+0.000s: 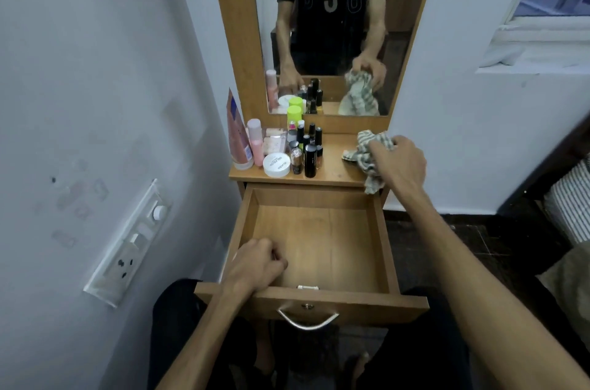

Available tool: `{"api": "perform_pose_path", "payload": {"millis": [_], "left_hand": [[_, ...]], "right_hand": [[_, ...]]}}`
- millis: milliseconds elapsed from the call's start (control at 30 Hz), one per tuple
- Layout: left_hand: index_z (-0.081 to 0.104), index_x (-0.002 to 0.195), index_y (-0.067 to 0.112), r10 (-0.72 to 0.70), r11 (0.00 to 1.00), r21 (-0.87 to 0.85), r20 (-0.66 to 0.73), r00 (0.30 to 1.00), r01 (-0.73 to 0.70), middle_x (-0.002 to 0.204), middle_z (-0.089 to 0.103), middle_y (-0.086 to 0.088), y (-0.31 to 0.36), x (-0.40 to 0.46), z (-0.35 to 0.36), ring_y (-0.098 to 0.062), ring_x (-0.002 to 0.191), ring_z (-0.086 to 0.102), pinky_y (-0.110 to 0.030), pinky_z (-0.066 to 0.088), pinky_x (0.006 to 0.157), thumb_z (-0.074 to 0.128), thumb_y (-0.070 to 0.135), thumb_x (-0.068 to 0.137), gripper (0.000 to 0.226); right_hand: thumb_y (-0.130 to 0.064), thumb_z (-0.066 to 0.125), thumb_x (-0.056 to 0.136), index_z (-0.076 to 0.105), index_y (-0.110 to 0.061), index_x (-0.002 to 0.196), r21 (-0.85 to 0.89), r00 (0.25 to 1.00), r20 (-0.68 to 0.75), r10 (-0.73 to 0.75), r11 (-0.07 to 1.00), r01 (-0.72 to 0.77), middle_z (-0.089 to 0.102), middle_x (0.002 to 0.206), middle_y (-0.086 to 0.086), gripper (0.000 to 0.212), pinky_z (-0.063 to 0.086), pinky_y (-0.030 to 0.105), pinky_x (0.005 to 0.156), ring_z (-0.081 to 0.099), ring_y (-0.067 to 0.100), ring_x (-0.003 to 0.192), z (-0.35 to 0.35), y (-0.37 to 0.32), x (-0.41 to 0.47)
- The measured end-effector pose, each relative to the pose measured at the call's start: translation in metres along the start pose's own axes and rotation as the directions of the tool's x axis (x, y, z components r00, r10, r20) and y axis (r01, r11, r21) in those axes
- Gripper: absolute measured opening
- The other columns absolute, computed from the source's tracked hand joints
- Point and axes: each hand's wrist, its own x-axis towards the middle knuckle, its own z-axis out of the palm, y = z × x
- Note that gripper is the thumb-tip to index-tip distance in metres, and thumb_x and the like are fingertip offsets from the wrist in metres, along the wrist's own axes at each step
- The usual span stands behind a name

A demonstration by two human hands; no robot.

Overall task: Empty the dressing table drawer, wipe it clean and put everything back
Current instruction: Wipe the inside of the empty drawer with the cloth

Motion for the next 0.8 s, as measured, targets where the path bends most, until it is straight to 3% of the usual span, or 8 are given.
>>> {"api": "perform_pose_path", "payload": {"millis": [200, 300, 367, 433, 533, 600, 700, 800], "left_hand": [[0.070, 0.082, 0.024, -0.006, 0.999, -0.032, -0.010, 1.000, 0.006, 0.088, 0.069, 0.007, 0.002, -0.003, 0.001, -0.016, 0.088, 0.066, -0.028, 0.044, 0.072, 0.068, 0.033, 0.089, 0.011], [0.063, 0.077, 0.027, -0.010, 1.000, -0.027, -0.033, 0.999, 0.009, 0.084, 0.064, 0.009, 0.002, -0.005, 0.001, -0.014, 0.082, 0.061, -0.028, 0.042, 0.072, 0.069, 0.032, 0.090, 0.015], [0.068, 0.082, 0.025, -0.008, 1.000, -0.029, -0.032, 0.999, 0.007, 0.085, 0.068, 0.008, 0.001, -0.006, 0.002, -0.013, 0.083, 0.064, -0.029, 0.045, 0.072, 0.069, 0.032, 0.090, 0.011], [0.073, 0.085, 0.023, -0.005, 0.999, -0.035, -0.032, 0.999, 0.004, 0.086, 0.072, 0.007, 0.002, -0.006, 0.001, -0.014, 0.084, 0.066, -0.031, 0.050, 0.074, 0.069, 0.032, 0.089, 0.011], [0.075, 0.086, 0.023, 0.003, 0.998, -0.058, -0.046, 0.999, -0.006, 0.086, 0.073, 0.008, 0.001, -0.006, 0.000, -0.013, 0.084, 0.067, -0.034, 0.056, 0.080, 0.068, 0.033, 0.087, 0.011], [0.076, 0.090, 0.023, 0.010, 0.998, -0.054, -0.039, 0.999, -0.012, 0.088, 0.074, 0.008, 0.000, -0.005, 0.000, -0.012, 0.085, 0.066, -0.033, 0.055, 0.079, 0.068, 0.032, 0.088, 0.012], [0.077, 0.092, 0.022, 0.022, 0.999, -0.048, -0.044, 0.999, -0.025, 0.089, 0.074, 0.006, -0.002, -0.003, 0.003, -0.012, 0.085, 0.066, -0.030, 0.051, 0.073, 0.067, 0.032, 0.089, 0.015], [0.078, 0.092, 0.020, 0.042, 0.997, -0.056, -0.067, 0.997, -0.046, 0.088, 0.075, 0.007, -0.004, -0.003, 0.006, -0.010, 0.082, 0.066, -0.023, 0.043, 0.064, 0.067, 0.030, 0.091, 0.015]], "right_hand": [[-0.041, 0.064, 0.089, 0.064, -0.024, 0.089, 0.029, 0.982, 0.043, -0.183, 0.983, 0.182, 0.068, 0.079, -0.006, 0.017, 0.051, 0.033, 0.066, 0.063, 0.014, 0.073, -0.049, 0.005, -0.079], [-0.047, 0.066, 0.089, 0.061, -0.025, 0.108, -0.263, 0.932, 0.288, -0.220, 0.918, 0.298, 0.061, 0.100, -0.001, 0.030, 0.059, 0.033, 0.070, 0.062, 0.015, 0.080, -0.035, 0.020, -0.099], [-0.055, 0.068, 0.083, 0.058, -0.026, 0.130, -0.496, 0.853, 0.513, -0.094, 0.779, 0.384, 0.053, 0.121, 0.004, 0.056, 0.059, 0.041, 0.089, 0.059, 0.019, 0.102, -0.015, 0.033, -0.108], [-0.051, 0.072, 0.083, 0.055, -0.028, 0.142, -0.512, 0.788, 0.616, 0.006, 0.763, 0.395, 0.052, 0.138, 0.006, 0.065, 0.051, 0.045, 0.105, 0.054, 0.022, 0.121, 0.003, 0.040, -0.116], [-0.051, 0.072, 0.086, 0.058, -0.026, 0.140, -0.399, 0.829, 0.559, 0.004, 0.878, 0.264, 0.062, 0.132, 0.003, 0.061, 0.055, 0.042, 0.099, 0.063, 0.020, 0.112, 0.024, 0.039, -0.118], [-0.058, 0.071, 0.084, 0.050, -0.023, 0.144, -0.434, 0.862, 0.506, -0.014, 0.860, 0.269, 0.061, 0.131, 0.006, 0.072, 0.055, 0.042, 0.098, 0.062, 0.023, 0.113, 0.042, 0.042, -0.115], [-0.053, 0.073, 0.085, 0.031, -0.022, 0.155, -0.509, 0.827, 0.558, 0.069, 0.815, 0.275, 0.047, 0.140, 0.014, 0.087, 0.054, 0.043, 0.099, 0.058, 0.029, 0.117, 0.067, 0.056, -0.112], [-0.039, 0.074, 0.088, 0.049, -0.020, 0.141, -0.520, 0.869, 0.490, 0.062, 0.821, 0.235, 0.047, 0.135, 0.016, 0.061, 0.058, 0.038, 0.093, 0.062, 0.027, 0.106, 0.070, 0.066, -0.106]]}}
